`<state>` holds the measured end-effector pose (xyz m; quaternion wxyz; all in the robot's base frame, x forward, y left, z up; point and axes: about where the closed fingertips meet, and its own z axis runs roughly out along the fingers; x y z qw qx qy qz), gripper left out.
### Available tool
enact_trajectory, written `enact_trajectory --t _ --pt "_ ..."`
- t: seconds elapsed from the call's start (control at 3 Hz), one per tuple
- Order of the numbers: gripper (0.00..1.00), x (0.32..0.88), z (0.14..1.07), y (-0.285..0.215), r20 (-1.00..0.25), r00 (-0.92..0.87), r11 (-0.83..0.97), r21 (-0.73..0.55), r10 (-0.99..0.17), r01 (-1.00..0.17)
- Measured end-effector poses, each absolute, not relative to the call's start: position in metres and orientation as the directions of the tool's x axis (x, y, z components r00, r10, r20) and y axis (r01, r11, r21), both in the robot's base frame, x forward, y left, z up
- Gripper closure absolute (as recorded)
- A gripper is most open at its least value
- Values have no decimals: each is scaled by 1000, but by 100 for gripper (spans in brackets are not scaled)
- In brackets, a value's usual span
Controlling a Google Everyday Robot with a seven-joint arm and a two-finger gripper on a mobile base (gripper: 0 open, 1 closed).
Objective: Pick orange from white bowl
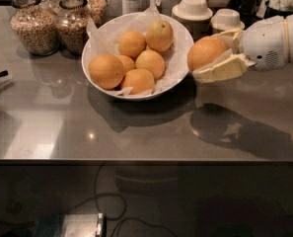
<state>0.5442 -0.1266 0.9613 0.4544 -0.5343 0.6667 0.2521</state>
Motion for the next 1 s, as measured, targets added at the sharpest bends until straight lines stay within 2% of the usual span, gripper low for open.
enact_trajectory --t 0.33,1.0 --pt "100 508 991 -131 -889 53 259 -188 -454 -947" --pt "100 387 1063 -126 -922 280 143 -326 -268 -935"
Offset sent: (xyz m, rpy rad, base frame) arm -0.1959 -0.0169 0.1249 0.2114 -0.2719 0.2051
